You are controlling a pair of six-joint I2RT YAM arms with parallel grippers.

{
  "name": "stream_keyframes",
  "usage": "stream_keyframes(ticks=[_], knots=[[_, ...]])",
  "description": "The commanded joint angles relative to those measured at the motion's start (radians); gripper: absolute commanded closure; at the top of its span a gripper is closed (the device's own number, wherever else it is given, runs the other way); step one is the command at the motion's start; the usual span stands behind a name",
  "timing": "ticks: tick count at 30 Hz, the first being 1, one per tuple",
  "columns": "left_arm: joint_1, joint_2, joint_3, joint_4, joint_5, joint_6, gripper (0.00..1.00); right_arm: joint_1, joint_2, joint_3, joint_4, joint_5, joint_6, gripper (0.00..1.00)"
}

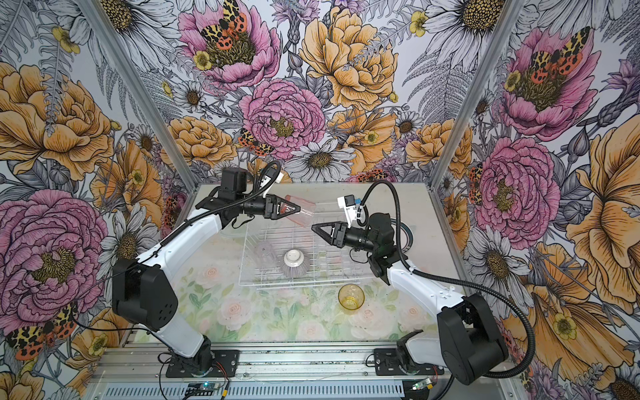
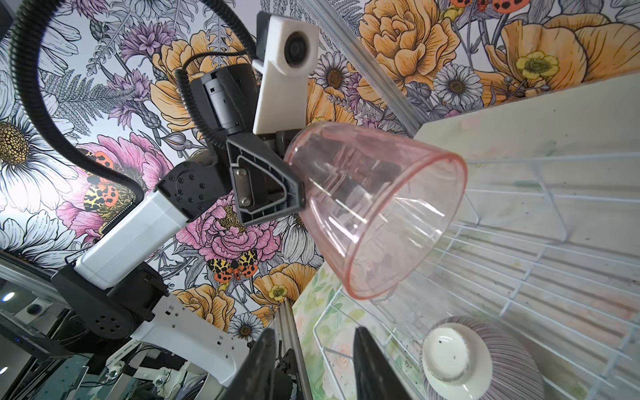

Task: Unload the mixed dishes from the dish rack
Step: 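Hold the pink glass out with the left gripper while the right grasps it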

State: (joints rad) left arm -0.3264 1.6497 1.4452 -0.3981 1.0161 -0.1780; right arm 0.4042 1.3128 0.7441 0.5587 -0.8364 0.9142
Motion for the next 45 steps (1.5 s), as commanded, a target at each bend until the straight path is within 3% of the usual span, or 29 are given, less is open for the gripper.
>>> stream_keyframes(ticks=[1, 11, 18, 25, 30, 34, 40, 45], knots=[[-0.02, -0.04, -0.012, 0.079, 0.06, -0.031, 0.39, -0.005, 0.028, 0.048, 0.082, -0.013, 0.02, 0.61], [-0.049, -0.026, -0.026, 0.172, 0.087, -0.097, 0.4, -0.005, 0.061, 0.086, 0.181, -0.027, 0.059, 0.62], [-0.065, -0.013, -0.071, 0.38, 0.134, -0.243, 0.4, -0.005, 0.107, 0.103, 0.297, -0.049, 0.12, 0.71], [-0.086, 0.003, -0.062, 0.415, 0.144, -0.268, 0.4, -0.004, 0.147, 0.108, 0.426, -0.056, 0.194, 0.8], [-0.088, 0.008, -0.063, 0.427, 0.144, -0.278, 0.4, -0.005, 0.151, 0.119, 0.425, -0.056, 0.199, 1.0], [-0.089, 0.003, -0.065, 0.435, 0.136, -0.285, 0.38, -0.005, 0.145, 0.127, 0.403, -0.057, 0.189, 1.0], [-0.081, -0.022, -0.08, 0.422, 0.1, -0.27, 0.21, -0.005, 0.113, 0.136, 0.308, -0.058, 0.132, 1.0], [-0.061, -0.048, -0.099, 0.435, 0.081, -0.279, 0.19, -0.002, 0.068, 0.148, 0.209, -0.07, 0.077, 1.0]])
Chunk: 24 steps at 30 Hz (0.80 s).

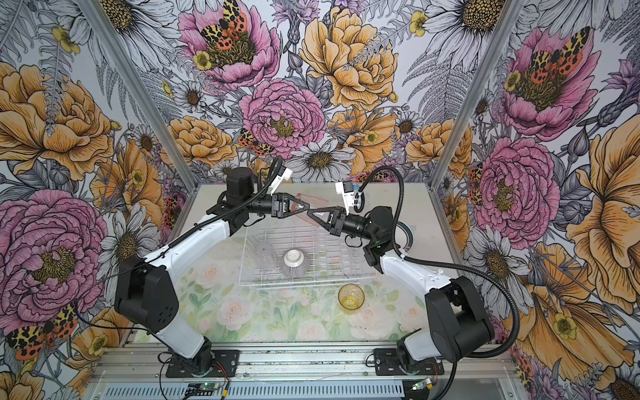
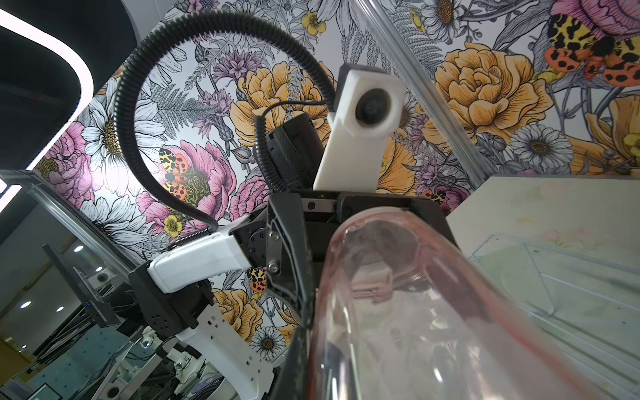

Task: Unload the mixed dishes from the dish rack
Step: 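Hold the pink glass out with the left gripper while the right grasps it, then carry the pink glass toward the robot with the right gripper while the left releases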

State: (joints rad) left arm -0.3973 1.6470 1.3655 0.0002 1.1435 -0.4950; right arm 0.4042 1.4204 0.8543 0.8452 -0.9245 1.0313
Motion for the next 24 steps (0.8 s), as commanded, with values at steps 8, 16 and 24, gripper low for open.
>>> stream_keyframes(ticks=[8, 16, 24], knots=[[0.076, -0.125, -0.077, 0.067, -0.085, 0.022, 0.1, 0.031, -0.152, 0.122, -0.548, 0.013, -0.312, 1.0], [0.097, -0.219, -0.028, -0.356, -0.397, 0.302, 0.11, 0.163, -0.264, 0.32, -1.261, 0.269, -0.702, 1.0], [0.084, -0.297, -0.038, -0.619, -0.828, 0.452, 0.11, 0.476, -0.224, 0.506, -1.788, 0.746, -0.821, 1.0]])
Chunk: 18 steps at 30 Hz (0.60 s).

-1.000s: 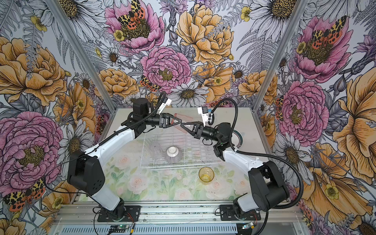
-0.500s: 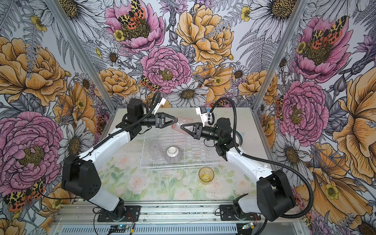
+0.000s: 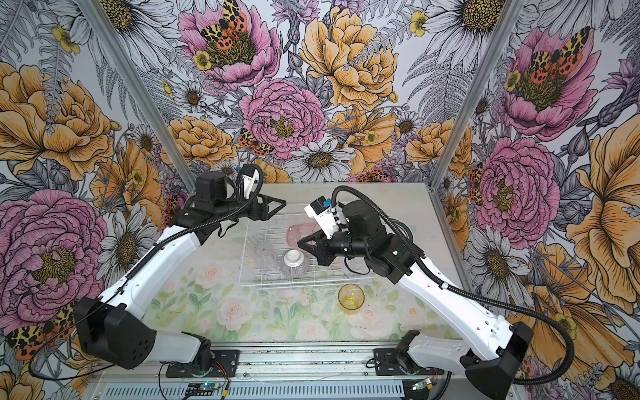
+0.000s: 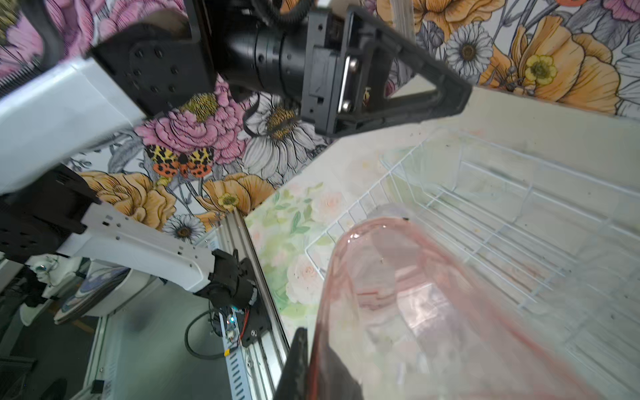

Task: Unload the mixed dishes from the dish rack
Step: 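Carry the pink glass toward the robot with the right gripper while the left releases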

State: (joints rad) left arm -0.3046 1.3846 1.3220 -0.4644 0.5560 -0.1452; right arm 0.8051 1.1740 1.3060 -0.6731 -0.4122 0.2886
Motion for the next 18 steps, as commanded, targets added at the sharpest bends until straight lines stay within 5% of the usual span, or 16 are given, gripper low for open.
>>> stream_keyframes(ticks=[1, 8, 18], knots=[[-0.006, -0.041, -0.003, -0.166, -0.263, 0.109, 0.11, 0.111, 0.04, 0.071, -0.317, 0.279, -0.075, 1.0], [0.026, -0.086, -0.048, -0.171, -0.283, 0.117, 0.1, 0.328, 0.184, 0.144, -0.487, 0.313, -0.054, 1.0], [0.04, -0.075, -0.055, -0.171, -0.273, 0.116, 0.09, 0.368, 0.345, 0.068, -0.525, 0.262, -0.045, 1.0]])
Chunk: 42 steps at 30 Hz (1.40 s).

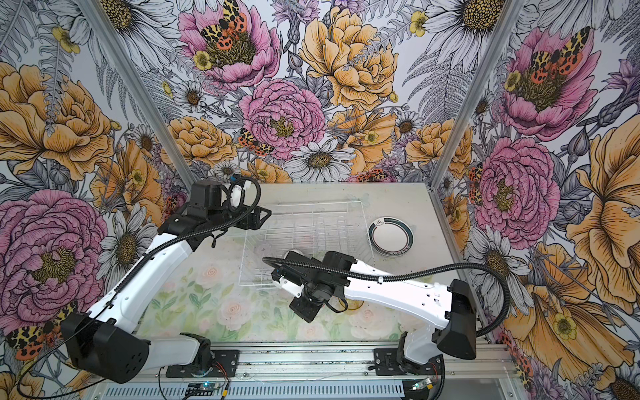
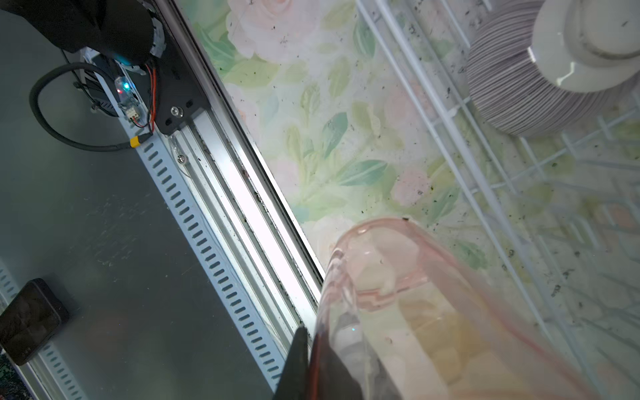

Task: Unload the mixed dishes from the dish rack
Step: 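Carry the pink glass toward the robot with the right gripper while the left releases, then lower the pink glass onto the table beside the yellow glass with the right gripper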

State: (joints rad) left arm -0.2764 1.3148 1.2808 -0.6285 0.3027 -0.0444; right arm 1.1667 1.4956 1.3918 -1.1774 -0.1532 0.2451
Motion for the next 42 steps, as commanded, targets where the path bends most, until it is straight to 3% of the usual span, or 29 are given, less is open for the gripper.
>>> stream_keyframes(ticks=[1, 17, 42], knots=[[0.012, -0.002, -0.012, -0.007, -0.02, 0.015, 0.09, 0.007, 0.037, -0.025, -0.021, 0.008, -0.003, 1.0], [0.014, 0.038, -0.013, -0.004, -0.015, 0.024, 0.09, -0.06, 0.225, -0.058, -0.015, 0.096, -0.062, 1.0], [0.023, 0.058, -0.007, -0.006, -0.009, 0.031, 0.08, -0.11, 0.294, -0.095, 0.039, 0.093, -0.086, 1.0]])
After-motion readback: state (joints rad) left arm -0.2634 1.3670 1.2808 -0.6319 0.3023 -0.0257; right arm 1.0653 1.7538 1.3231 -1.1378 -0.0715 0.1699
